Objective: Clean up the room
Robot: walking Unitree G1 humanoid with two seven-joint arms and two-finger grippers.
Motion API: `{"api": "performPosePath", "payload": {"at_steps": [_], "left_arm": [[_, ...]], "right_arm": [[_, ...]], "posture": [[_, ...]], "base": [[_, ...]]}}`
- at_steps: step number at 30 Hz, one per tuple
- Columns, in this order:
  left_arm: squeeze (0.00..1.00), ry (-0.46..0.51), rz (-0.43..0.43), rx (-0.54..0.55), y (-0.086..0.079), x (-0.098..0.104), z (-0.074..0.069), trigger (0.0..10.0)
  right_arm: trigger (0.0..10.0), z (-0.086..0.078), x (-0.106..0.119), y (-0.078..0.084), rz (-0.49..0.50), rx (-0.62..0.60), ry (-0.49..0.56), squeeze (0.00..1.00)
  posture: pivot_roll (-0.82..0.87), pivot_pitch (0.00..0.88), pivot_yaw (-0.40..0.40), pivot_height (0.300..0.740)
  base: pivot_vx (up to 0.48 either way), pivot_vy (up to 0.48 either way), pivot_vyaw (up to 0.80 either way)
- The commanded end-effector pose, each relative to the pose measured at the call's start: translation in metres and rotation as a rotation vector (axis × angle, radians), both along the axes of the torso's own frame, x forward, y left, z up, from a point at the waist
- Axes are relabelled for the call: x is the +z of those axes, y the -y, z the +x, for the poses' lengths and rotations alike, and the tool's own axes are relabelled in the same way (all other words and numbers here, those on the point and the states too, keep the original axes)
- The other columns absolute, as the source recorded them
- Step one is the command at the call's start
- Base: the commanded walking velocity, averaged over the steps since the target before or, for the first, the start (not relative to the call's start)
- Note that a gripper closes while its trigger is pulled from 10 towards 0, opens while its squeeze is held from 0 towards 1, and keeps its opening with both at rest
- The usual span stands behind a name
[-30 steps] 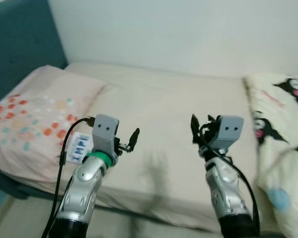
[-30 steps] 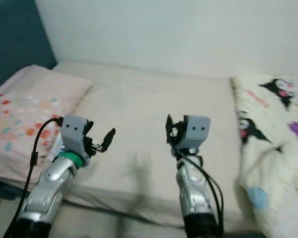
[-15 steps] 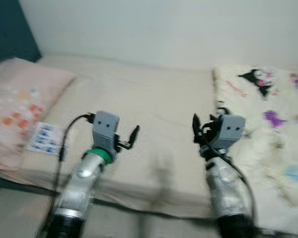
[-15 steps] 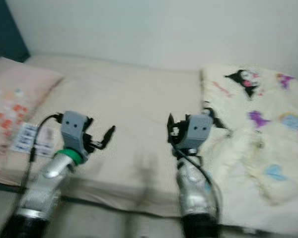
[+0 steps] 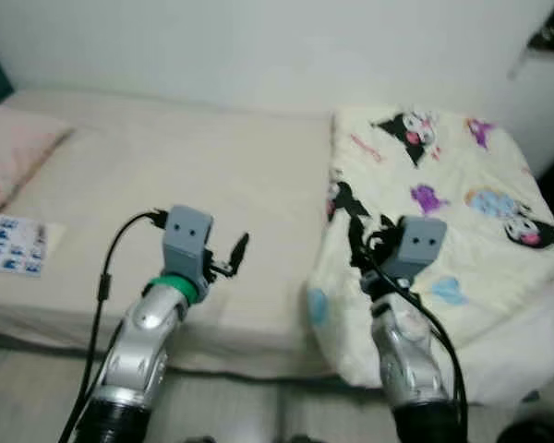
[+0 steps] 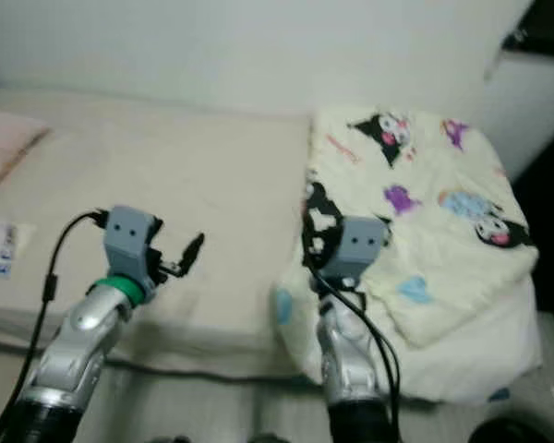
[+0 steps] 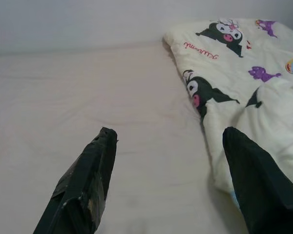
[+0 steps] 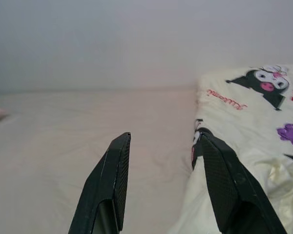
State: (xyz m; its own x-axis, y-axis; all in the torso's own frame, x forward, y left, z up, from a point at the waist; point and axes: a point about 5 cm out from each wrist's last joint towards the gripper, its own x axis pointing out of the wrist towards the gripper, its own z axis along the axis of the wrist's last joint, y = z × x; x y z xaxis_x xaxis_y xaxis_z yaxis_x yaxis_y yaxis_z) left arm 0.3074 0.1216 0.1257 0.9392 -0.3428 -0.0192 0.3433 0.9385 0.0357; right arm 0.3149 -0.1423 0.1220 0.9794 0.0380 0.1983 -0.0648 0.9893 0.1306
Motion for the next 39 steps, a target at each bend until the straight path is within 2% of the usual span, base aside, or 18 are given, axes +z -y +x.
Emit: {"api": "performPosePath", "payload": {"at_steps": [1, 18, 21, 32, 39], "left_arm": [[0.00, -0.027, -0.004, -0.005, 0.0013, -0.0055, -0.0020, 10.0], [0.00, -0.030, -0.001, -0.007, 0.0009, -0.0058, -0.0018, 10.0], [0.00, -0.051, -0.004, 0.002, 0.0007, -0.0072, -0.0012, 10.0], [0.00, -0.053, -0.012, 0.018, -0.0012, -0.0064, 0.0017, 10.0], [0.00, -0.050, 0.003, 0.020, -0.0017, -0.0057, 0.0025, 10.0]], "right_arm": [[10.0, -0.0017, -0.0041, 0.0053, -0.006, -0.015, -0.016, 0.00], [10.0, -0.0027, -0.0049, 0.0049, -0.003, -0.018, -0.018, 0.00], [10.0, -0.0027, -0.0049, 0.0049, -0.003, -0.019, -0.018, 0.00], [10.0, -0.0023, -0.0050, 0.0044, -0.002, -0.018, -0.017, 0.00], [10.0, -0.0021, -0.0056, 0.0041, -0.001, -0.019, -0.020, 0.00]], "posture": [[-0.02, 0.021, 0.041, 0.740], [-0.02, 0.025, 0.045, 0.740], [-0.02, 0.025, 0.046, 0.740], [-0.02, 0.023, 0.047, 0.740], [-0.02, 0.024, 0.050, 0.740]], "base": [[0.000, -0.379, 0.00], [0.000, -0.377, 0.00], [0.000, 0.000, 0.00], [0.000, 0.461, 0.00], [0.000, 0.000, 0.00]]}}
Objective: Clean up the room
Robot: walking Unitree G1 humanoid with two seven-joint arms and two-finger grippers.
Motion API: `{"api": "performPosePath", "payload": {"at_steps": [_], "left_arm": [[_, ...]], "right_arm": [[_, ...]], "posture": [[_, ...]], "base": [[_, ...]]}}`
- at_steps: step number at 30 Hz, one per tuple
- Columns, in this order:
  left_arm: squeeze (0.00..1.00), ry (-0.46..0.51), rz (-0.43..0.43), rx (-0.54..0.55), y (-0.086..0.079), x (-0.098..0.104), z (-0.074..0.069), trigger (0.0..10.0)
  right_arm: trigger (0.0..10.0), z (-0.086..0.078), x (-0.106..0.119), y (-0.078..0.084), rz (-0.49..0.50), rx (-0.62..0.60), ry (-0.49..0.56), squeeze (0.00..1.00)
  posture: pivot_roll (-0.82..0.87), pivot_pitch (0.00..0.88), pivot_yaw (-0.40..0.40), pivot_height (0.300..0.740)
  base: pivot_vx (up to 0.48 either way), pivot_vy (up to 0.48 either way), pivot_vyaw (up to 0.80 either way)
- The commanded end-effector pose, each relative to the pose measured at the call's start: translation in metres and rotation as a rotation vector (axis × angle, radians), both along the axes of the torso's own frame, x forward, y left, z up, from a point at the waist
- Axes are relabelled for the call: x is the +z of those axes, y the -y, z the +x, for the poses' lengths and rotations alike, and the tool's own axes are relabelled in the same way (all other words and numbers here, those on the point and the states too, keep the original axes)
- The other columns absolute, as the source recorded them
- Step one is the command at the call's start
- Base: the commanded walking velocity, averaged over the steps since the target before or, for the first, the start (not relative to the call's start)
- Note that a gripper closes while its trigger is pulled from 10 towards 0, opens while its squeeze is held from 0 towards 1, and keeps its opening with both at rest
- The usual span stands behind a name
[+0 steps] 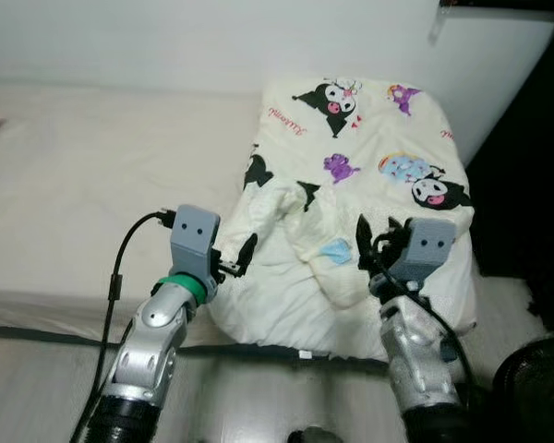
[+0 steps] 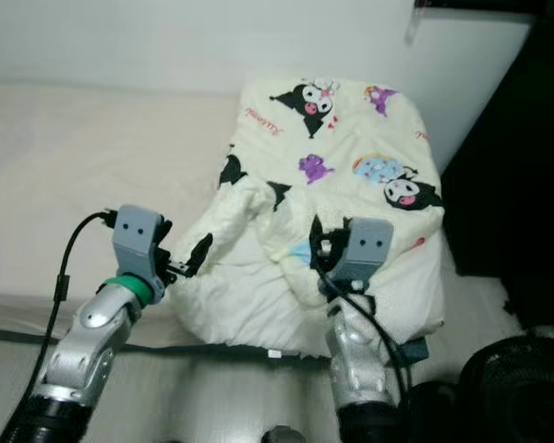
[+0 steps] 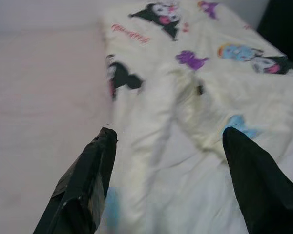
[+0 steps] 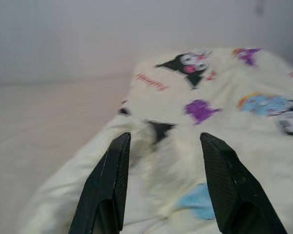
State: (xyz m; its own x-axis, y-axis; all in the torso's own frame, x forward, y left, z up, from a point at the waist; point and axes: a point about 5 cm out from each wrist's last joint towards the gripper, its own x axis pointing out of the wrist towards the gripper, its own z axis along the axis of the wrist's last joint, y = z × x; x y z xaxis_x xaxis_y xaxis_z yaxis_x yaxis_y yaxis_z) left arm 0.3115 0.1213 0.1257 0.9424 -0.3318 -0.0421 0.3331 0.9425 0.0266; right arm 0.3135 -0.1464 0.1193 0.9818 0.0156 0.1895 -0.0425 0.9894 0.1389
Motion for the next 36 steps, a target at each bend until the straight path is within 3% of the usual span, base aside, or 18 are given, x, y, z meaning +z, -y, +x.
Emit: {"api": "performPosePath", "payload": {"at_steps": [1, 16, 36], "left_arm": [[0.00, -0.025, 0.004, 0.008, -0.0019, -0.0058, -0.0015, 10.0], [0.00, -0.027, 0.003, 0.007, -0.0017, -0.0071, -0.0021, 10.0], [0.00, -0.046, 0.019, 0.017, -0.0081, -0.0124, -0.0094, 10.0]], "right_arm": [[10.0, -0.0008, -0.0030, 0.0000, -0.009, 0.001, -0.011, 0.00], [10.0, -0.0010, -0.0068, 0.0028, -0.019, -0.027, -0.030, 0.00], [10.0, -0.0044, -0.0112, 0.0050, -0.038, -0.038, -0.048, 0.00]], "posture": [[-0.02, 0.024, 0.050, 0.740], [-0.01, 0.026, 0.051, 0.740], [-0.01, 0.058, 0.060, 0.661]], "base": [[0.000, 0.000, 0.00], [0.000, 0.000, 0.00], [0.000, 0.000, 0.00]]}}
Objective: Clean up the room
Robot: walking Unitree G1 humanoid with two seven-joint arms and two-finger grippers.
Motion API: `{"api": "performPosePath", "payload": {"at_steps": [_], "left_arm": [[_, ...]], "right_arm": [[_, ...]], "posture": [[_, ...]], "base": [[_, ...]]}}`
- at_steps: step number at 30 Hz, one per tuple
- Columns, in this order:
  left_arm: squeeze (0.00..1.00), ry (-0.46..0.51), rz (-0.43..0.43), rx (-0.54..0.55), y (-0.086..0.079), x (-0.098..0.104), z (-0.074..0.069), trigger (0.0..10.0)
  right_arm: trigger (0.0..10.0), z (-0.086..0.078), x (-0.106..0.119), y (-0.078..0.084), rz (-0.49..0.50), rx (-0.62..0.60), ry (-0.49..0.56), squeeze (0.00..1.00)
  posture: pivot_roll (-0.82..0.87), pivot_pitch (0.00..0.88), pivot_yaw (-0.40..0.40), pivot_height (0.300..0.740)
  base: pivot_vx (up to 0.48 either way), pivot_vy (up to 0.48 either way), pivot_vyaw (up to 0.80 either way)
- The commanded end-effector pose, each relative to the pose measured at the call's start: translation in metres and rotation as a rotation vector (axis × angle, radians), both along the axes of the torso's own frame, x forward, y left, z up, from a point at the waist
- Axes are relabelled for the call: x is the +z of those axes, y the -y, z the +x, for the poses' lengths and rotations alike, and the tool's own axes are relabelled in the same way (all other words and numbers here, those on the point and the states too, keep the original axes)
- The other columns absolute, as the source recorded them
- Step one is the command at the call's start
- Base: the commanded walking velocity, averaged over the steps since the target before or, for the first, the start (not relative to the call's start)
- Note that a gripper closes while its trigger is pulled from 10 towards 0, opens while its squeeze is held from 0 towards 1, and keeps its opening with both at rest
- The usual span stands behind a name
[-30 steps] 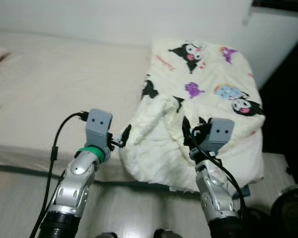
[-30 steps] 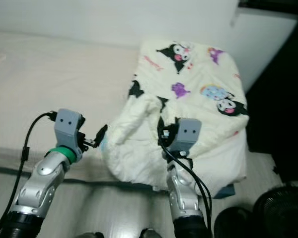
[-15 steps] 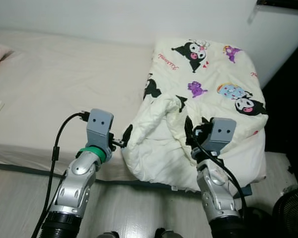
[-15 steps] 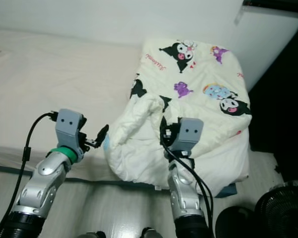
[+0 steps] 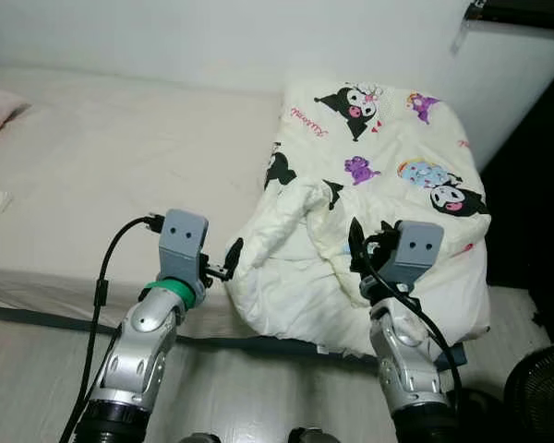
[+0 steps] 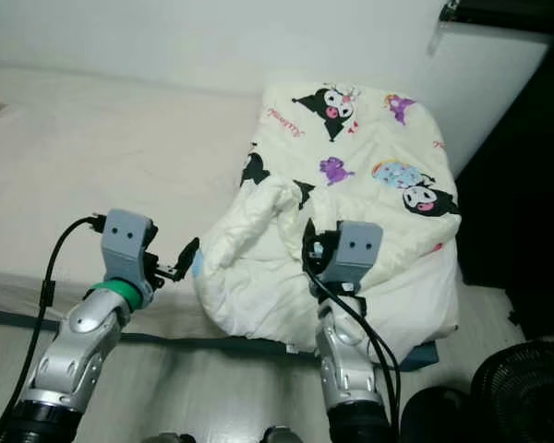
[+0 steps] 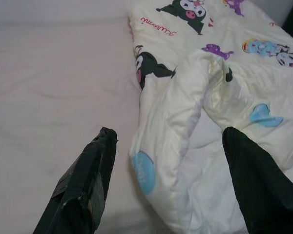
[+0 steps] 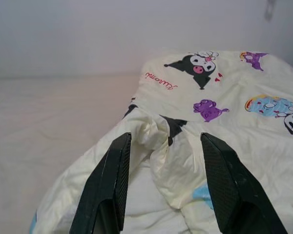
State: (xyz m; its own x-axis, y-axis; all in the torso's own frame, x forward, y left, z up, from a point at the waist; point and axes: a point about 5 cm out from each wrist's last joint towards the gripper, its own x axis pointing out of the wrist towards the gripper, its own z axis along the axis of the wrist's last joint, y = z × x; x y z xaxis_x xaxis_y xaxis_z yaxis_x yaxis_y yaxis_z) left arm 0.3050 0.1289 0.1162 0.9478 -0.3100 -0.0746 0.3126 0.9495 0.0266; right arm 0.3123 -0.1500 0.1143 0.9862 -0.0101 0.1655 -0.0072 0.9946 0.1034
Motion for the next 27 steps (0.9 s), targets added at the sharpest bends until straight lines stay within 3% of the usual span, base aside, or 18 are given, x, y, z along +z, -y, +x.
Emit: {"api": "performPosePath", "payload": {"at_steps": [1, 18, 27], "left_arm": [[0.00, -0.019, 0.012, -0.006, -0.002, -0.004, -0.004, 10.0], [0.00, -0.028, 0.024, -0.012, -0.005, -0.002, -0.007, 10.0], [0.00, -0.034, 0.034, -0.011, -0.008, 0.000, -0.010, 10.0]], "right_arm": [[10.0, -0.004, -0.007, 0.001, 0.000, -0.007, -0.026, 0.00], [10.0, -0.004, -0.008, 0.004, 0.008, -0.022, -0.032, 0.00], [10.0, 0.001, -0.009, 0.012, 0.008, -0.044, -0.048, 0.00]], "posture": [[-0.01, 0.062, 0.063, 0.656], [0.00, 0.089, 0.081, 0.596], [0.02, 0.125, 0.095, 0.596]], "base": [[0.000, 0.000, 0.00], [0.000, 0.000, 0.00], [0.000, 0.000, 0.00]]}}
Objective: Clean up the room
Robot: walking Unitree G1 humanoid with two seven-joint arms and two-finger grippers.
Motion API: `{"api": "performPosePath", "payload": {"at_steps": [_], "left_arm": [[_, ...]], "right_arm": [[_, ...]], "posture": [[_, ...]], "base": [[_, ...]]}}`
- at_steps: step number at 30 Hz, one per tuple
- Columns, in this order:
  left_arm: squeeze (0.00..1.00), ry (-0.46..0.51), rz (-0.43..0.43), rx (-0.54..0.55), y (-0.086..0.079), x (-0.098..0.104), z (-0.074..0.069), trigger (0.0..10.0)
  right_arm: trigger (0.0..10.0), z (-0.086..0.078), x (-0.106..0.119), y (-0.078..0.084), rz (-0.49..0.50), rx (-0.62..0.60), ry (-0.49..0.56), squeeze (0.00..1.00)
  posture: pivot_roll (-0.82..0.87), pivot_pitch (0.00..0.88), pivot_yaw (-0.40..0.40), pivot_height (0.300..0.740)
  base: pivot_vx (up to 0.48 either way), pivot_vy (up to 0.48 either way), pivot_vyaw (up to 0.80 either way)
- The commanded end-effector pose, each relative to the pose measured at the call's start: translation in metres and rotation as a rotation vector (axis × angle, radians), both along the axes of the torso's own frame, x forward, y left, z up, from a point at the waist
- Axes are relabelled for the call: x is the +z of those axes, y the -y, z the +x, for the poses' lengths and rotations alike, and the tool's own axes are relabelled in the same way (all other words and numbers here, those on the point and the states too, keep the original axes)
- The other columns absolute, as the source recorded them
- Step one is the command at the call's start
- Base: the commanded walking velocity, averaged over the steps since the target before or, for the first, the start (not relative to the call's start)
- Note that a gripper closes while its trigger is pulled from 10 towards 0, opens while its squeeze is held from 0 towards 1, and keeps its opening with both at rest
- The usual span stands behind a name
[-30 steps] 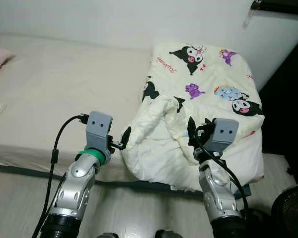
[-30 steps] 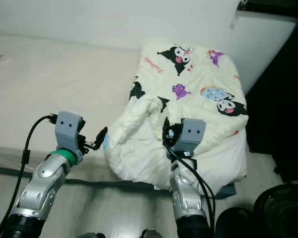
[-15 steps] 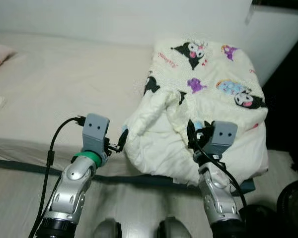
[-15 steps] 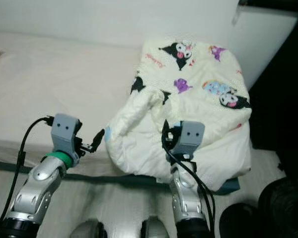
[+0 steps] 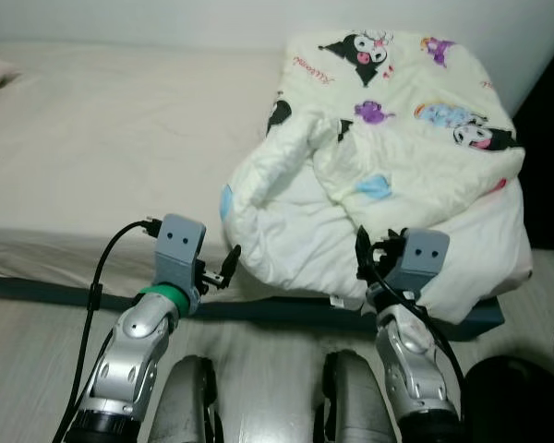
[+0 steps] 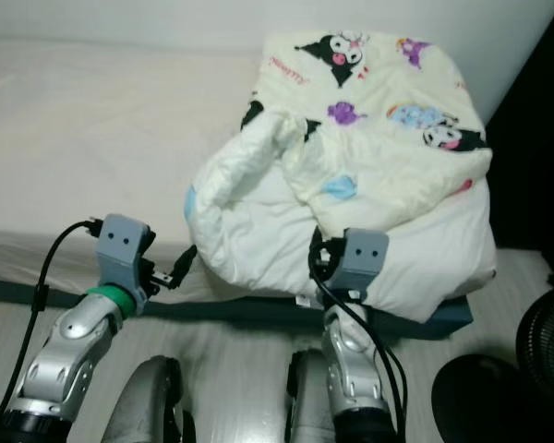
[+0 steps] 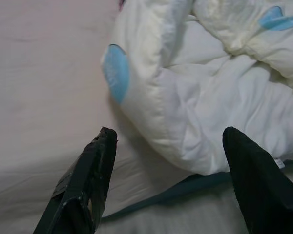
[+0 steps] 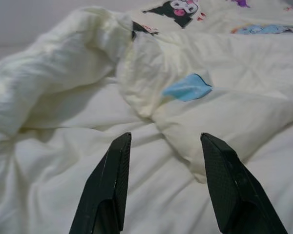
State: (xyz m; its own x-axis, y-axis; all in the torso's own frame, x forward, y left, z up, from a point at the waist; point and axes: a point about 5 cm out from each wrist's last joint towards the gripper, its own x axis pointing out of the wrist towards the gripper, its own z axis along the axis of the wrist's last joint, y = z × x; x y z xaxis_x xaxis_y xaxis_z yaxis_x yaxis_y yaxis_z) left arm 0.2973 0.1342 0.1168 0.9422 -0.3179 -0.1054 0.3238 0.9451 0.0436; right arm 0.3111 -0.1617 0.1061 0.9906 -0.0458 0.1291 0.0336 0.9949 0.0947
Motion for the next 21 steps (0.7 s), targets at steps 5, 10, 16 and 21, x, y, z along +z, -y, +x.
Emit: {"api": "performPosePath", "payload": {"at_steps": [5, 10, 16, 21], "left_arm": [[0.00, -0.015, 0.014, 0.008, -0.006, 0.000, -0.004, 10.0], [0.00, -0.019, 0.019, 0.016, -0.009, 0.000, -0.007, 10.0], [0.00, -0.019, 0.024, 0.020, -0.011, 0.004, -0.008, 10.0], [0.00, -0.022, 0.029, 0.023, -0.013, 0.004, -0.008, 10.0]], "right_arm": [[10.0, 0.004, -0.002, 0.003, 0.022, -0.009, -0.023, 0.00], [10.0, 0.006, -0.005, 0.006, 0.029, -0.012, -0.042, 0.00], [10.0, 0.009, -0.016, 0.023, -0.139, -0.041, -0.126, 0.00], [10.0, 0.015, -0.015, 0.051, -0.354, -0.073, -0.181, 0.00]], "posture": [[0.03, 0.150, 0.095, 0.596], [0.04, 0.172, 0.097, 0.596], [0.04, 0.211, 0.100, 0.596], [0.04, 0.231, 0.090, 0.596]], "base": [[0.000, 0.000, 0.00], [0.000, 0.000, 0.00], [0.000, 0.000, 0.00], [0.000, 0.000, 0.00]]}}
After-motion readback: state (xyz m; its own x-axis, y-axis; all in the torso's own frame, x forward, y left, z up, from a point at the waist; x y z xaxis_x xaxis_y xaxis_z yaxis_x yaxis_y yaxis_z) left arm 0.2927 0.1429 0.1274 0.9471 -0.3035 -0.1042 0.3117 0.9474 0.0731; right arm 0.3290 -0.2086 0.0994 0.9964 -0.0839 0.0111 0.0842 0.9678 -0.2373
